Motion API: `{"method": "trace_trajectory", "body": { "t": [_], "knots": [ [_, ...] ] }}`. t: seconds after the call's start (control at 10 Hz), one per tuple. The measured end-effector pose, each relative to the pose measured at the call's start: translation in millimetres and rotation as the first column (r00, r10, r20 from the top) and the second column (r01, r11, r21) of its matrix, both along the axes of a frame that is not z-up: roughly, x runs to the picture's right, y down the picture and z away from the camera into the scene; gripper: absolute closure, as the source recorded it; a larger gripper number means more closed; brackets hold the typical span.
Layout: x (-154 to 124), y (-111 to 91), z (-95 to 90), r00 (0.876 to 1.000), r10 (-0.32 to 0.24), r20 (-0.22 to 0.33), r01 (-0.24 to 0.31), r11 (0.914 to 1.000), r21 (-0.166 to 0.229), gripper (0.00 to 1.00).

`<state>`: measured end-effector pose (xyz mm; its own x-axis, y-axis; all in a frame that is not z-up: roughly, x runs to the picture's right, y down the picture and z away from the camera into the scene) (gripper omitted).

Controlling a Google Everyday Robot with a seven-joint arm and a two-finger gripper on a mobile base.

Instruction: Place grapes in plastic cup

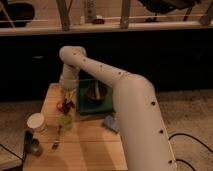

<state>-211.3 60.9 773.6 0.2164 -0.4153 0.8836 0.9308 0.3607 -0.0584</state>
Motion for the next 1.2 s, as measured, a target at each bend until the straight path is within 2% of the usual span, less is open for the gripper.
{"method": "trace_trajectory", "body": {
  "t": [0.3,0.9,1.2],
  "knots": [
    [-2,4,-8.2,1.0,-0.013,0.007,0.013,0.9999,0.01,1.0],
    [-4,14,-13.3,0.999,-0.044,0.033,0.043,0.999,0.01,1.0],
    [-3,20,-11.6,0.996,-0.075,0.046,0.076,0.9971,-0.005,1.0]
  ]
}}
